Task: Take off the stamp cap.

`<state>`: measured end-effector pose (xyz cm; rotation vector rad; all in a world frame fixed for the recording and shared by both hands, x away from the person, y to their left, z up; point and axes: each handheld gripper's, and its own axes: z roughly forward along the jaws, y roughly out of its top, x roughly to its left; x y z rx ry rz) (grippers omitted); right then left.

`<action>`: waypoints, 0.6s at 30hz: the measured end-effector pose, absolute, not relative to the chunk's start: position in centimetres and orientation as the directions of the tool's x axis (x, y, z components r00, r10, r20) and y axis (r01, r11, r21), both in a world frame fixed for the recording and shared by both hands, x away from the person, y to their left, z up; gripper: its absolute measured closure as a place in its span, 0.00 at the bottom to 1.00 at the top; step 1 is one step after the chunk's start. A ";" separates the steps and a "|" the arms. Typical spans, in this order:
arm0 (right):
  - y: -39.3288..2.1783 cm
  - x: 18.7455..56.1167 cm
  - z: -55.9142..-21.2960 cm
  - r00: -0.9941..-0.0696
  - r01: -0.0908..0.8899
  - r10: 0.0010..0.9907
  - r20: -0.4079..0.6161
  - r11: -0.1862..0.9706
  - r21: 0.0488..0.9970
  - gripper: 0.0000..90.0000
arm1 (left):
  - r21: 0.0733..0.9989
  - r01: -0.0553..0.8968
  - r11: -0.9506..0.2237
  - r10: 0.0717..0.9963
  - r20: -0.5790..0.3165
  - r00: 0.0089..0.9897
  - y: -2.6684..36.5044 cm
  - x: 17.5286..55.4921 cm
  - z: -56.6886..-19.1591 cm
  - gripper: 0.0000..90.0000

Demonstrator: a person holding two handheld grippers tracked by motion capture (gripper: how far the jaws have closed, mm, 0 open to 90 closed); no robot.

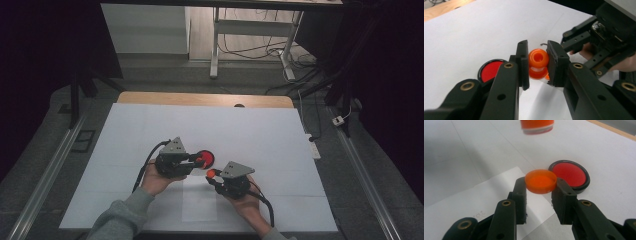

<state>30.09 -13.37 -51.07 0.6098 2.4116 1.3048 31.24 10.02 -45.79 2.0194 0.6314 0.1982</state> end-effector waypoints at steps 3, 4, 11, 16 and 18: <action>-13.6 30.2 -51.0 -0.851 0.211 0.519 -0.084 0.484 0.849 0.72 | 0.848 0.355 -0.393 0.509 -0.120 0.852 10.0 31.3 -45.8 0.80; -13.6 30.2 -51.0 -0.850 0.210 0.519 -0.086 0.484 0.850 0.72 | 0.848 0.357 -0.392 0.509 -0.123 0.852 10.0 31.3 -45.9 0.80; -14.2 30.3 -50.8 -0.844 0.204 0.528 -0.089 0.471 0.858 0.72 | 0.839 0.351 -0.415 0.505 -0.109 0.856 9.8 31.3 -46.1 0.80; -14.5 30.2 -50.7 -0.842 0.200 0.531 -0.093 0.467 0.861 0.72 | 0.837 0.350 -0.420 0.507 -0.103 0.856 9.9 31.2 -46.2 0.80; -14.7 30.2 -50.6 -0.839 0.197 0.535 -0.098 0.467 0.862 0.72 | 0.838 0.350 -0.419 0.509 -0.102 0.855 10.1 31.2 -46.2 0.80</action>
